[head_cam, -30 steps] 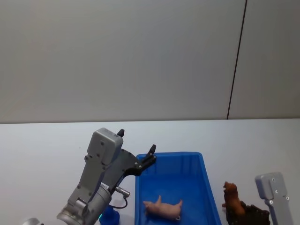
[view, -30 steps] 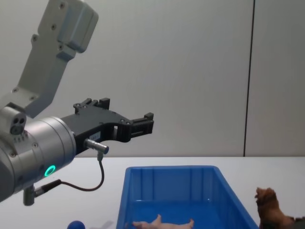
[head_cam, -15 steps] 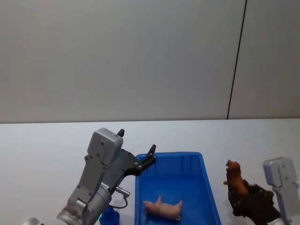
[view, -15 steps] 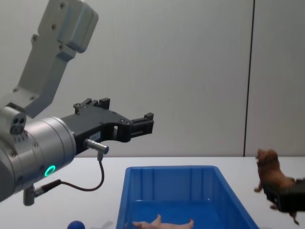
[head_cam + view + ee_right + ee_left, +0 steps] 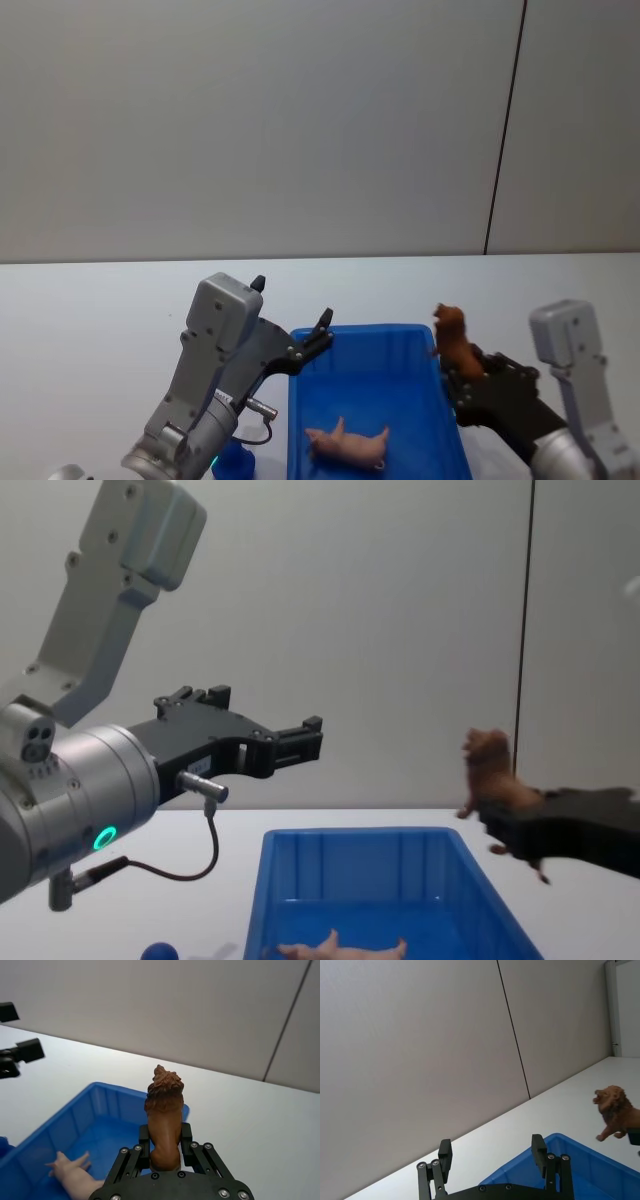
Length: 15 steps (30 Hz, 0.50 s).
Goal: Pick up the two dolls from the table and place them into the box.
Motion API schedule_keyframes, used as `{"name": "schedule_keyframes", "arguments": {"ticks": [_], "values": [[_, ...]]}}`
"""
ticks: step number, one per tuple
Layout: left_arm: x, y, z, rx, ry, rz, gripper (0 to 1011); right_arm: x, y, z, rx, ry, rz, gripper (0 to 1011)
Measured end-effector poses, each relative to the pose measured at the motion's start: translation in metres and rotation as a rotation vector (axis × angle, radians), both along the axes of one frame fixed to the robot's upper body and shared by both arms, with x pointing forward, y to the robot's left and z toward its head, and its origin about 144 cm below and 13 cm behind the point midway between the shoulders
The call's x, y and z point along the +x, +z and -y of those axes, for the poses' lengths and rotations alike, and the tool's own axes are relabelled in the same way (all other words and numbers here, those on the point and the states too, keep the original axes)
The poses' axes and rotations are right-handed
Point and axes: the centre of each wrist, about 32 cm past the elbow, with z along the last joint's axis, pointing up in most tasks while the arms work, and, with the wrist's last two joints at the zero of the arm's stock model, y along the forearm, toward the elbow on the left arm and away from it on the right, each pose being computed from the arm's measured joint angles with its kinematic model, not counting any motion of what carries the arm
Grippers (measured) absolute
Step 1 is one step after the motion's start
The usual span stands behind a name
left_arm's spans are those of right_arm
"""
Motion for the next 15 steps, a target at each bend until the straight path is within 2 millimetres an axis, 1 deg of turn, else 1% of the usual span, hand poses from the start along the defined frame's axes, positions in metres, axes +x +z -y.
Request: {"name": "schedule_keyframes", "arguments": {"ticks": [6, 8, 9, 10, 14, 15], "values": [[0.000, 0.000, 0.000, 0.000, 0.000, 0.000, 1001, 0.014, 0.001, -0.013, -0.001, 0.056, 0.011, 343], [0.000, 0.000, 0.000, 0.000, 0.000, 0.000, 1001, 0.018, 0.001, -0.016, -0.005, 0.069, 0.012, 358], [0.000, 0.000, 0.000, 0.000, 0.000, 0.000, 1001, 0.021, 0.001, -0.018, -0.008, 0.078, 0.011, 380], [0.000, 0.000, 0.000, 0.000, 0.000, 0.000, 1001, 0.023, 0.001, -0.020, -0.009, 0.083, 0.012, 444], [0.000, 0.000, 0.000, 0.000, 0.000, 0.000, 1001, 0.031, -0.001, -0.025, -0.021, 0.099, 0.001, 546], [0.000, 0.000, 0.000, 0.000, 0.000, 0.000, 1001, 0.033, -0.002, -0.027, -0.025, 0.103, -0.003, 605]]}}
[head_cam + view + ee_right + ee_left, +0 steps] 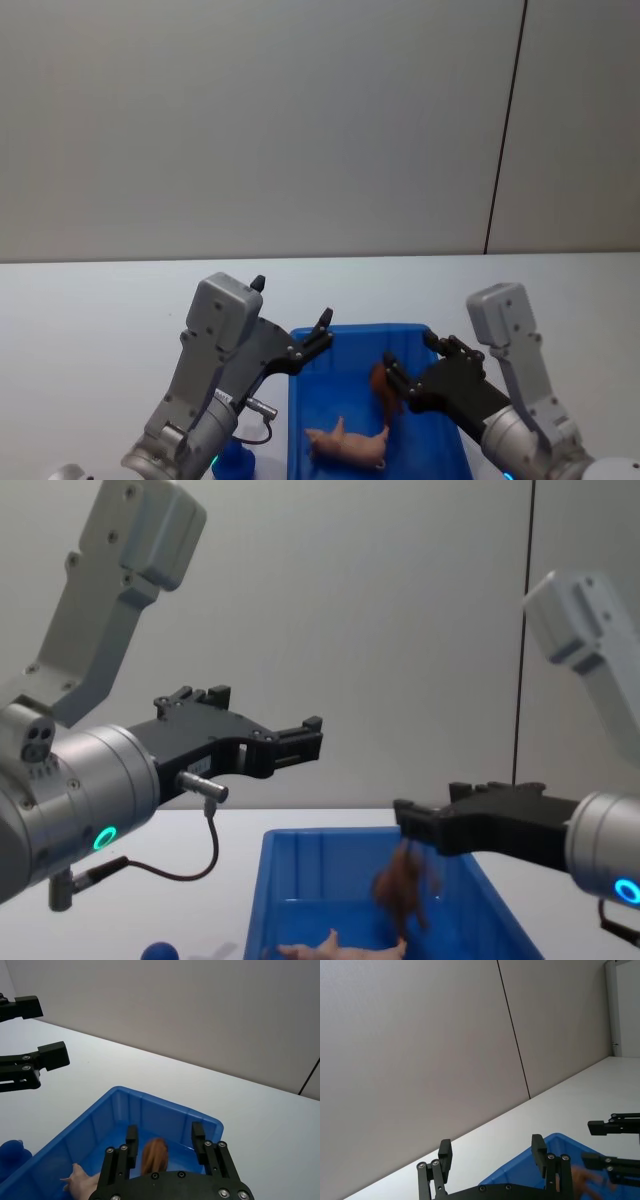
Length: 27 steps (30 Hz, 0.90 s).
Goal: Pick up the two dolls from the table and place them into the box.
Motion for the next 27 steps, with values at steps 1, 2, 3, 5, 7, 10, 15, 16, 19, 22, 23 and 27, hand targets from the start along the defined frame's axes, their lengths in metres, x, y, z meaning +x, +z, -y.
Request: {"name": "schedule_keyframes", "arguments": {"ticks": [1, 2, 3, 5, 7, 10, 15, 16, 19, 22, 23, 27], "values": [[0.000, 0.000, 0.000, 0.000, 0.000, 0.000, 1001, 0.001, 0.000, -0.001, -0.002, 0.001, -0.002, 605], [0.000, 0.000, 0.000, 0.000, 0.000, 0.000, 1001, 0.003, -0.001, -0.002, -0.005, 0.003, -0.005, 664], [0.000, 0.000, 0.000, 0.000, 0.000, 0.000, 1001, 0.005, -0.001, -0.002, -0.006, 0.003, -0.007, 687], [0.000, 0.000, 0.000, 0.000, 0.000, 0.000, 1001, 0.006, -0.002, -0.003, -0.008, 0.002, -0.011, 720], [0.000, 0.000, 0.000, 0.000, 0.000, 0.000, 1001, 0.008, -0.002, -0.003, -0.010, 0.000, -0.013, 799], [0.000, 0.000, 0.000, 0.000, 0.000, 0.000, 1001, 0.009, -0.002, -0.002, -0.011, -0.014, -0.014, 891], [0.000, 0.000, 0.000, 0.000, 0.000, 0.000, 1001, 0.006, -0.003, 0.004, -0.005, -0.056, -0.015, 1001], [0.000, 0.000, 0.000, 0.000, 0.000, 0.000, 1001, 0.005, -0.003, 0.005, -0.004, -0.064, -0.014, 1001], [0.000, 0.000, 0.000, 0.000, 0.000, 0.000, 1001, 0.003, -0.003, 0.009, 0.001, -0.088, -0.013, 1001], [0.000, 0.000, 0.000, 0.000, 0.000, 0.000, 1001, -0.003, -0.003, 0.016, 0.009, -0.131, -0.011, 1001], [0.000, 0.000, 0.000, 0.000, 0.000, 0.000, 1001, -0.004, -0.003, 0.017, 0.011, -0.142, -0.010, 1001], [0.000, 0.000, 0.000, 0.000, 0.000, 0.000, 1001, -0.012, -0.005, 0.026, 0.021, -0.194, -0.011, 1001]]}}
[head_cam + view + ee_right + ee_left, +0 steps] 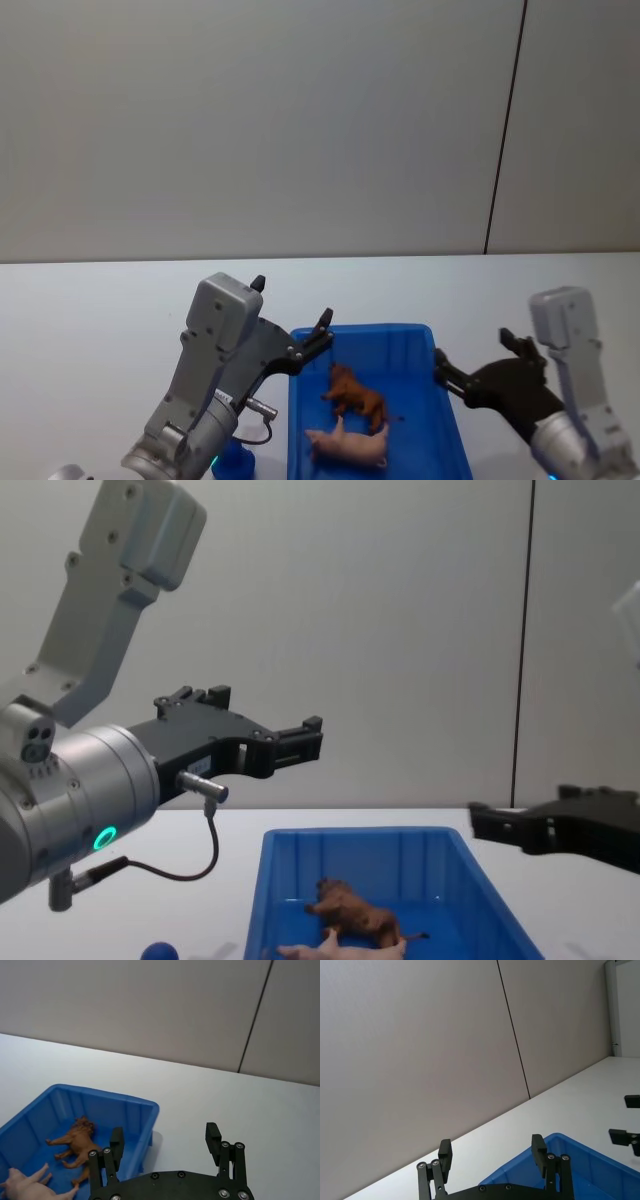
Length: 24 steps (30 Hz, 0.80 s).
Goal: Pick up the two dolls from the table and place them into the box.
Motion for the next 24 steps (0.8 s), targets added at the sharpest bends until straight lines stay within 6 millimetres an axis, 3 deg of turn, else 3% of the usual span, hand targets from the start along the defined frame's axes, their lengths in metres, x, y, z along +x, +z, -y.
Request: {"name": "schedule_keyframes", "arguments": {"ticks": [24], "values": [[-0.011, -0.001, -0.012, -0.015, 0.057, -0.097, 1001, -0.017, -0.001, 0.018, 0.021, -0.100, 0.004, 1001]]}}
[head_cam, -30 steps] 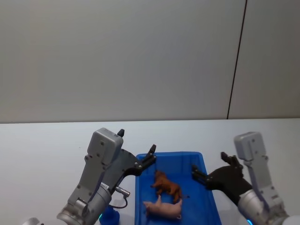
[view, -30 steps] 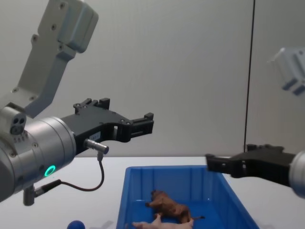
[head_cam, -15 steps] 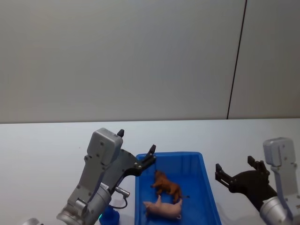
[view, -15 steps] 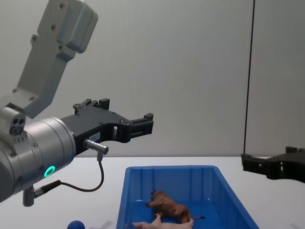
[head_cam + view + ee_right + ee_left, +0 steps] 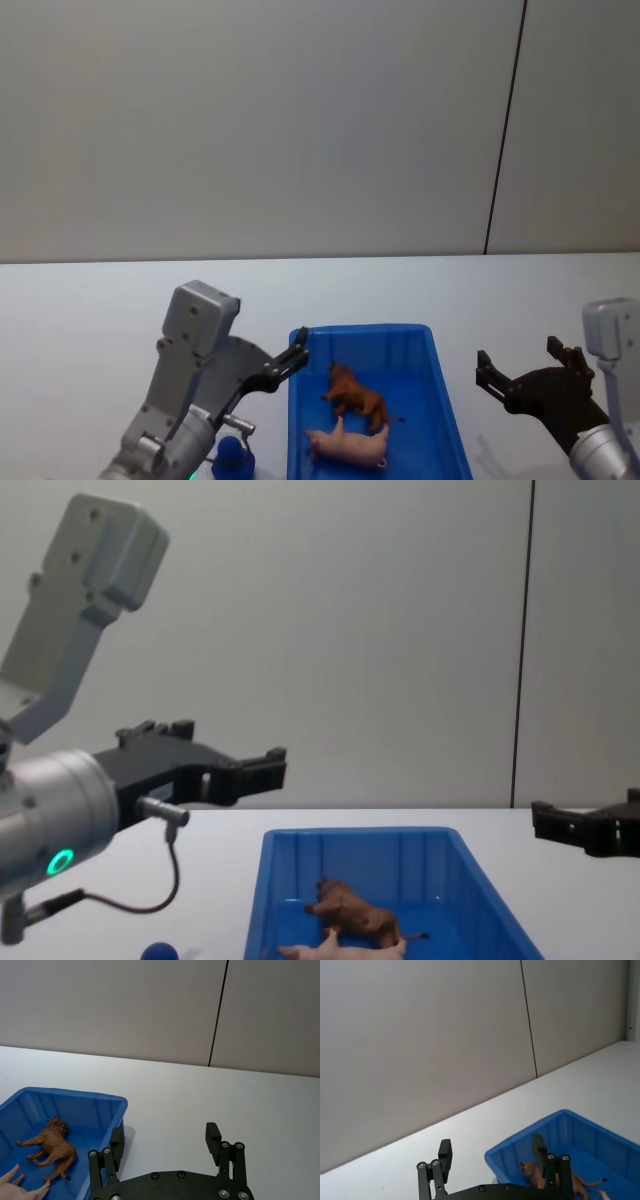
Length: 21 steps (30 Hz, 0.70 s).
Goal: Pick up the two dolls from the table and place them into the box.
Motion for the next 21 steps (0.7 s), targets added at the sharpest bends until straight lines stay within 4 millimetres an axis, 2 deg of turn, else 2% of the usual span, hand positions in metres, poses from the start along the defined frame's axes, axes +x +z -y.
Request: {"name": "schedule_keyframes", "arguments": {"ticks": [21], "values": [[-0.017, -0.014, -0.029, -0.003, 0.076, -0.197, 1001, -0.003, 0.000, 0.003, 0.003, -0.015, 0.001, 1001]]}}
